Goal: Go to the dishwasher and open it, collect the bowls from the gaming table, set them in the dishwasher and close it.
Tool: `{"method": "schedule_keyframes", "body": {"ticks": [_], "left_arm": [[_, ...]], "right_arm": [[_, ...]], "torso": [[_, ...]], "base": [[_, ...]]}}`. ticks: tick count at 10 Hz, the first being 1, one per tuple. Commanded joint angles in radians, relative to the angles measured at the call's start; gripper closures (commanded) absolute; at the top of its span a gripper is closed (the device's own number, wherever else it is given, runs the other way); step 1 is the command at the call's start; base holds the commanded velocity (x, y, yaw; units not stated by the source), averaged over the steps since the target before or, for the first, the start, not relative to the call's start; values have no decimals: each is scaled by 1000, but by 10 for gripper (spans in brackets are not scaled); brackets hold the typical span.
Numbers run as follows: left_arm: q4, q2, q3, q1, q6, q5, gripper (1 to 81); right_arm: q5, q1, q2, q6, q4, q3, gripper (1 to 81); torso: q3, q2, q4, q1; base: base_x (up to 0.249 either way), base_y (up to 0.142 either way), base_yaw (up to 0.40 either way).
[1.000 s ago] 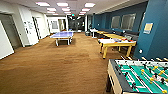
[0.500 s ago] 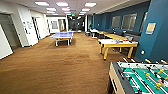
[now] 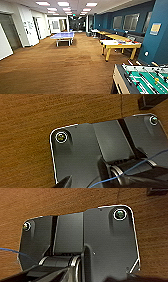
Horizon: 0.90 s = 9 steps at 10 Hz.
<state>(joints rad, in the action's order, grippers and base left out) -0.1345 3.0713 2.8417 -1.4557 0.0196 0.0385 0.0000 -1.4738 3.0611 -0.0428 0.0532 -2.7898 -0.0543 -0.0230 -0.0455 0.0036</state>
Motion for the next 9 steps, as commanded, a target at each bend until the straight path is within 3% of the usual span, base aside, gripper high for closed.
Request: {"method": "schedule_keyframes", "body": {"ticks": [1,9], "left_arm": [[3,5,-2,36,-7,-58,10],[3,9,-2,36,-9,-57,10]], "right_arm": [[-64,40,-6,-2,7,-2,10],[-63,36,-9,-2,7,-2,10]], "torso": [[0,0,0,0],[0,-1,0,-2]], "base": [[182,79,0],[185,72,0]]}}
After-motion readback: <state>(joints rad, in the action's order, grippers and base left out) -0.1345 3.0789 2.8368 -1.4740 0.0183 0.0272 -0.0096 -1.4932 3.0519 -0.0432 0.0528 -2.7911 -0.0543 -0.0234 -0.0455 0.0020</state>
